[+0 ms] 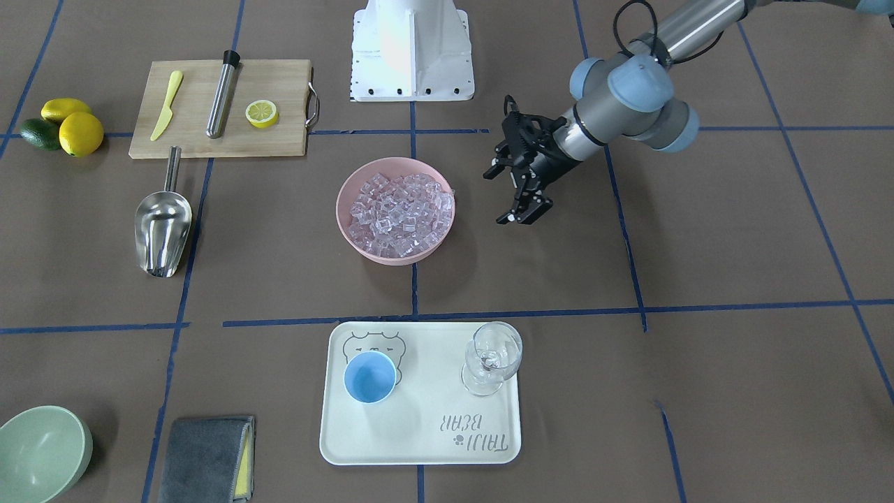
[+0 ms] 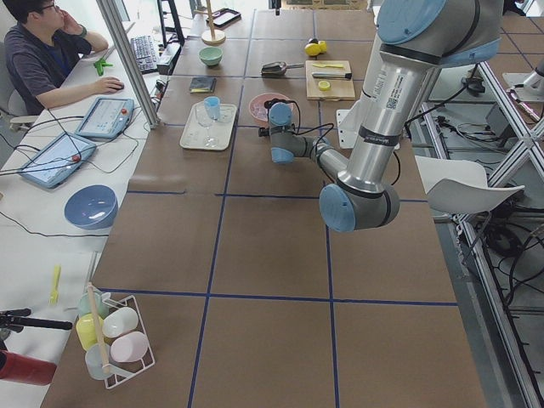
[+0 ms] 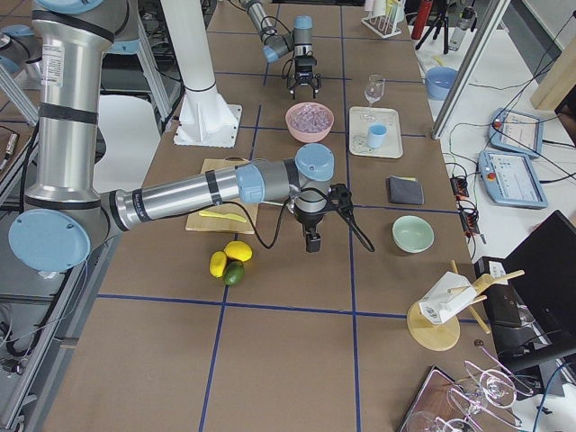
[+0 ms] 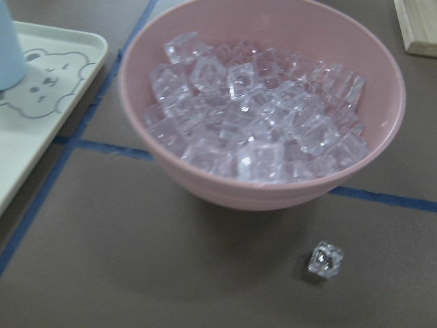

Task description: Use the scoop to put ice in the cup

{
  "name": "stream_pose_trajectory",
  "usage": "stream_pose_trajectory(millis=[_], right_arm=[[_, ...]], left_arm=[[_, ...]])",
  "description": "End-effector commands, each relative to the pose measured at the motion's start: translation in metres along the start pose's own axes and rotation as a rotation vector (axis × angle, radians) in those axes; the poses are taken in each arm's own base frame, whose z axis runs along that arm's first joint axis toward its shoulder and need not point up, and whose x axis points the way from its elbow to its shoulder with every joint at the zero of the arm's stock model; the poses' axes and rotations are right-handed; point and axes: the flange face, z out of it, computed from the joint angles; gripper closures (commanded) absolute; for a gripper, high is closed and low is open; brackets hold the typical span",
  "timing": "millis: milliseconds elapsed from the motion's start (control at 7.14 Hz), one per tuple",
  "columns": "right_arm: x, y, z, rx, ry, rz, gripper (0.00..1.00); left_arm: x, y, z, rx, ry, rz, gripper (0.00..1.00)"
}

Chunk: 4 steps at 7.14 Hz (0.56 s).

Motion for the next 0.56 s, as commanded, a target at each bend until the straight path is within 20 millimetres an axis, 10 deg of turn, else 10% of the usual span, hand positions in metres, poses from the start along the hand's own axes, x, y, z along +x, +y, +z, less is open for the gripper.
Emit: stream_pose_trajectory(millis=[0, 420], right_arm=[[-0.038, -0.010, 0.006, -0.009, -0.010, 0.054, 0.00], [-0.114, -0.013, 0.053, 0.101, -0.024, 0.196, 0.01]], left_arm=[[0.014, -0.001, 0.039, 0.056, 0.026, 0.061, 0.00], [0.011, -0.003, 0.038, 0.059, 0.019, 0.063, 0.00]])
